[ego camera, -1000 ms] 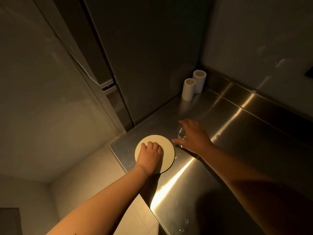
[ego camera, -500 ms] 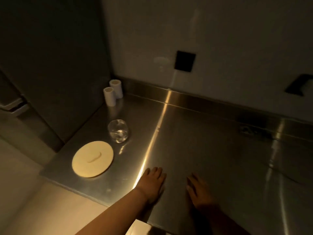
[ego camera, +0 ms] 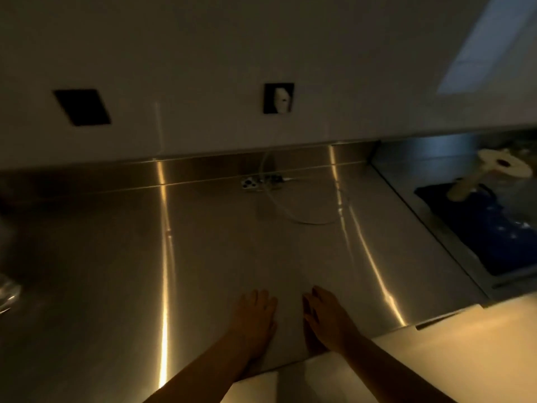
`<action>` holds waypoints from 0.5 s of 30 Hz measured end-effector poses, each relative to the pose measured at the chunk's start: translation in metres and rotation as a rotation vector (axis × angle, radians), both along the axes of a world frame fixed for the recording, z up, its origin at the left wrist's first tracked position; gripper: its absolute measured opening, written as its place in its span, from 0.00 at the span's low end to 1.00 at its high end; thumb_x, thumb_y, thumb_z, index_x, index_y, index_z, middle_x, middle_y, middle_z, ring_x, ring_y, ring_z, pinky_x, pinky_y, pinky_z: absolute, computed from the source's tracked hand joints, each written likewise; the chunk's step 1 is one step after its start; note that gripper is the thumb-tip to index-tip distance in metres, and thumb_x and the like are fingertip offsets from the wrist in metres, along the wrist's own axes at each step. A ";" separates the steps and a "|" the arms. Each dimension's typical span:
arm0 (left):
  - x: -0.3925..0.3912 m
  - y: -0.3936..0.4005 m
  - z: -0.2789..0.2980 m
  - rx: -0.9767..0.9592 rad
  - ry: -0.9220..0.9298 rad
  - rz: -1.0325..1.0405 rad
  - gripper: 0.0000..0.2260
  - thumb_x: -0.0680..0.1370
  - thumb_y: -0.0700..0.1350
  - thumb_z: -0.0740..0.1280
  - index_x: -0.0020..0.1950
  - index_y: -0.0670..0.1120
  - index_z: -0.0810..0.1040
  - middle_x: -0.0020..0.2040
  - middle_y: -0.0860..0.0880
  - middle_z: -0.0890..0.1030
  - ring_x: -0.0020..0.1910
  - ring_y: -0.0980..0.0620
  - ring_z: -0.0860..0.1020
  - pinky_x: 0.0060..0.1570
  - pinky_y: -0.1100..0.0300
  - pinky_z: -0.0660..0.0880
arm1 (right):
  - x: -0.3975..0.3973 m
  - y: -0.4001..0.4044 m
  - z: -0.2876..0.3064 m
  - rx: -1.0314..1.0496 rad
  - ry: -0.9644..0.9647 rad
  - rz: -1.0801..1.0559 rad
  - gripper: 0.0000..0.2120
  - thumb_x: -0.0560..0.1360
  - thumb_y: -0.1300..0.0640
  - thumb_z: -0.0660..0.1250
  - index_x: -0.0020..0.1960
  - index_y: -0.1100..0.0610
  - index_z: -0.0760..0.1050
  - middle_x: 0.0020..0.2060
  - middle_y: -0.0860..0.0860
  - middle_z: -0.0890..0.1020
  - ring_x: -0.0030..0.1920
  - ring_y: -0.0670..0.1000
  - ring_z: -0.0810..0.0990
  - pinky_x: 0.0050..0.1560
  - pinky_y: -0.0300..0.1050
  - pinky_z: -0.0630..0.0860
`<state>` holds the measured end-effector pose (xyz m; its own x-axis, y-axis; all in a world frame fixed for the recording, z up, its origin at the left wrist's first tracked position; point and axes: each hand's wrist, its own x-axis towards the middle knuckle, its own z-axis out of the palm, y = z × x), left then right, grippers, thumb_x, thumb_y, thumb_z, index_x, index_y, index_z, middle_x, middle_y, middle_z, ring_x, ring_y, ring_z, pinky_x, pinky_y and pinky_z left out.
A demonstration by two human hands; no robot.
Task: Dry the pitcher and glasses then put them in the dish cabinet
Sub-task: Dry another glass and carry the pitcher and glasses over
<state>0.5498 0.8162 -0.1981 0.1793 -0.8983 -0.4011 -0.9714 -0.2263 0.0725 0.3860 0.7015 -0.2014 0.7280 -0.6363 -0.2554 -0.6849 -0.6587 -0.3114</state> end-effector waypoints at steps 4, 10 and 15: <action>-0.063 -0.065 0.000 0.017 0.021 -0.024 0.25 0.83 0.52 0.49 0.78 0.48 0.48 0.79 0.43 0.47 0.76 0.41 0.47 0.73 0.44 0.46 | -0.064 -0.049 0.013 -0.014 0.023 -0.069 0.25 0.80 0.49 0.55 0.74 0.54 0.57 0.74 0.54 0.57 0.73 0.54 0.55 0.70 0.44 0.55; -0.160 -0.182 0.006 0.035 0.034 -0.116 0.25 0.83 0.49 0.50 0.78 0.48 0.47 0.79 0.44 0.47 0.77 0.42 0.46 0.72 0.44 0.46 | -0.165 -0.144 0.028 0.012 0.097 -0.087 0.25 0.80 0.50 0.56 0.75 0.53 0.55 0.74 0.53 0.55 0.74 0.54 0.53 0.71 0.47 0.57; -0.240 -0.272 0.001 0.040 0.051 -0.119 0.26 0.82 0.50 0.51 0.78 0.47 0.47 0.78 0.41 0.46 0.77 0.40 0.45 0.73 0.45 0.48 | -0.240 -0.217 0.035 0.003 0.039 -0.173 0.22 0.79 0.47 0.54 0.71 0.52 0.62 0.70 0.53 0.64 0.70 0.52 0.62 0.69 0.46 0.62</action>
<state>0.3101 0.5438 -0.1976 0.0514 -0.8953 -0.4425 -0.9868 -0.1137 0.1155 0.1458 0.4849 -0.1668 0.5973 -0.7505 -0.2829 -0.7995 -0.5292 -0.2841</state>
